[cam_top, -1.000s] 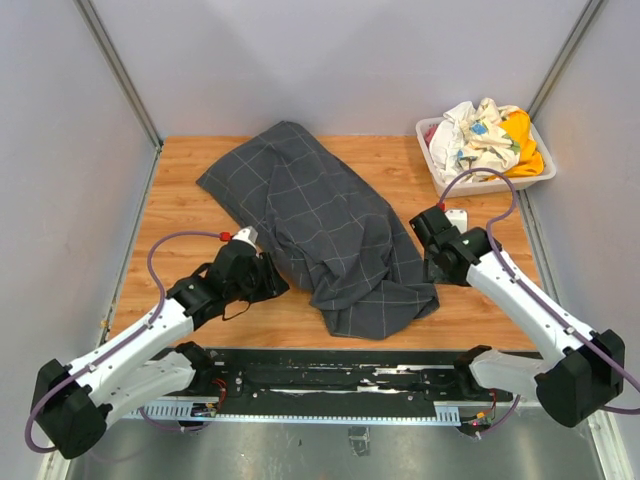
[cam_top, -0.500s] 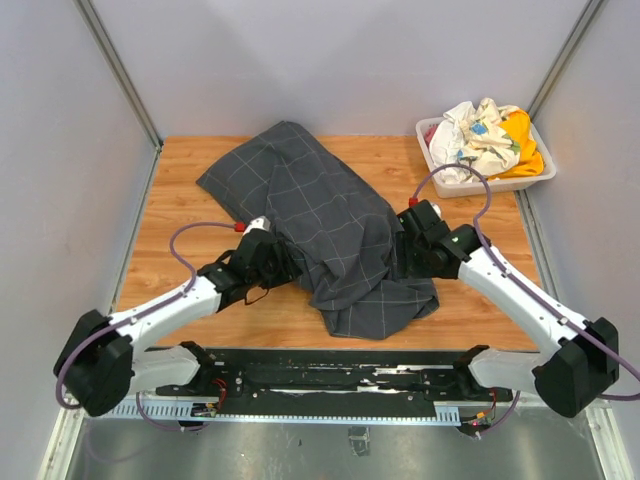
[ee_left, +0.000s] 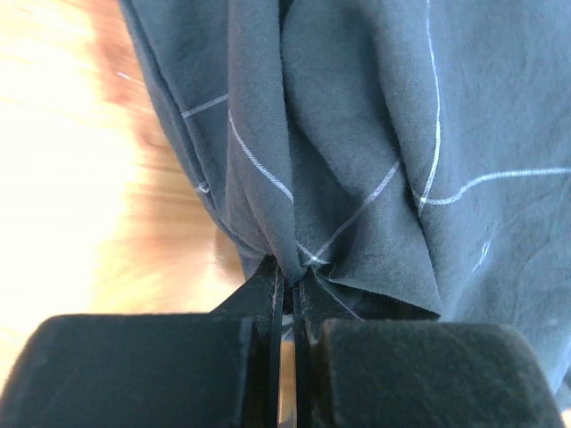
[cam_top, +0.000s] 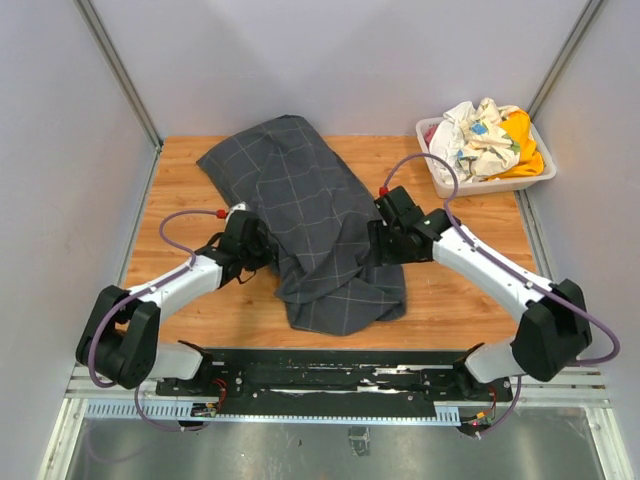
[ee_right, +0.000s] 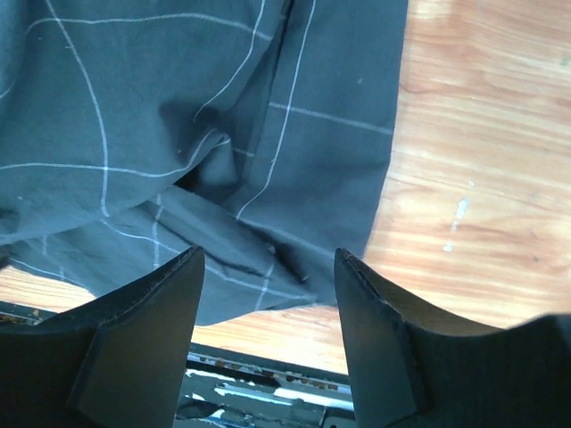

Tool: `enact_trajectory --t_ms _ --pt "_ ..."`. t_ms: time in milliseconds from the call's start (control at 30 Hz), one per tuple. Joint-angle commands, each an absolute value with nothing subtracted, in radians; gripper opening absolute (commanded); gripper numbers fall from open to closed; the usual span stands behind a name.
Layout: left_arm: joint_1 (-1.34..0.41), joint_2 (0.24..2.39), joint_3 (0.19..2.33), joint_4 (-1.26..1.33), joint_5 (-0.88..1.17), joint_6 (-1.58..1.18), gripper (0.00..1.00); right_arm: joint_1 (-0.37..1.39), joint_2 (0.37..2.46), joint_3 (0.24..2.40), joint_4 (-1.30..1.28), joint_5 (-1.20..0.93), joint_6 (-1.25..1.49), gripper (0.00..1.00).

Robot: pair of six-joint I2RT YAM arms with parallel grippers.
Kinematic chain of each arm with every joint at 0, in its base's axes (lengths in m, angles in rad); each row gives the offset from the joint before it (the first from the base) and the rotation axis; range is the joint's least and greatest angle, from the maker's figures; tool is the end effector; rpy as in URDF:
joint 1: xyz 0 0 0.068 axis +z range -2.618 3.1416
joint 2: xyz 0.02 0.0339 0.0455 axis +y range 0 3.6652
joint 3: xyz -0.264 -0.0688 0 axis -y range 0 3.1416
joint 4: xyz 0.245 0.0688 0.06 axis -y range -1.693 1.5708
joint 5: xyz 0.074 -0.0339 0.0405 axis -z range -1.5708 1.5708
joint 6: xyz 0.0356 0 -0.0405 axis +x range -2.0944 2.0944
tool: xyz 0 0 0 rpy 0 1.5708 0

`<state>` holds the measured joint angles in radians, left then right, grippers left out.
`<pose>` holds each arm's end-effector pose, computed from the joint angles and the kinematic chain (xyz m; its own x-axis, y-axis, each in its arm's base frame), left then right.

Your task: Put the pillow into the pillowcase

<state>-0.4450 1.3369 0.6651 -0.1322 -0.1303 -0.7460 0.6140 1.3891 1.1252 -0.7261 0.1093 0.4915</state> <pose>0.2401 -0.1094 0.1861 -0.7118 -0.4061 -0.5731 -0.1875 0.8962 -0.4022 0.2348 0.1607 0.2757 -0.8496 -0.0249 -0.5268 -0.1393 0.9740 0.1786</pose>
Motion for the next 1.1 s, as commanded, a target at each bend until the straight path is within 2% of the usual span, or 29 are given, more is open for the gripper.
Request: enact_trajectory --t_ms 0,167,467,533,633,667,933,1067 --pt "-0.340 1.299 0.684 -0.116 -0.191 -0.586 0.00 0.654 1.455 1.171 -0.653 0.027 0.473 0.61" --pt "-0.318 1.291 0.688 -0.145 -0.191 -0.588 0.00 0.673 1.577 1.192 -0.538 -0.084 0.511 0.62" --pt "-0.319 1.286 0.674 -0.142 -0.115 -0.634 0.00 0.702 1.809 1.306 -0.440 -0.125 0.554 0.61" --pt "-0.319 1.281 0.674 -0.148 -0.127 -0.634 0.00 0.705 1.855 1.335 -0.444 -0.131 0.559 0.50" --pt "-0.316 1.278 0.688 -0.171 -0.151 -0.627 0.00 0.707 1.862 1.335 -0.454 -0.113 0.559 0.11" --pt "-0.314 1.278 0.691 -0.181 -0.159 -0.623 0.00 0.705 1.847 1.330 -0.469 -0.091 0.560 0.03" --pt "-0.245 1.265 0.687 -0.213 -0.136 -0.615 0.00 0.669 1.583 1.249 -0.630 0.145 0.532 0.01" --pt "-0.202 1.259 0.678 -0.236 -0.127 -0.609 0.00 0.582 1.446 1.235 -0.735 0.251 0.522 0.01"
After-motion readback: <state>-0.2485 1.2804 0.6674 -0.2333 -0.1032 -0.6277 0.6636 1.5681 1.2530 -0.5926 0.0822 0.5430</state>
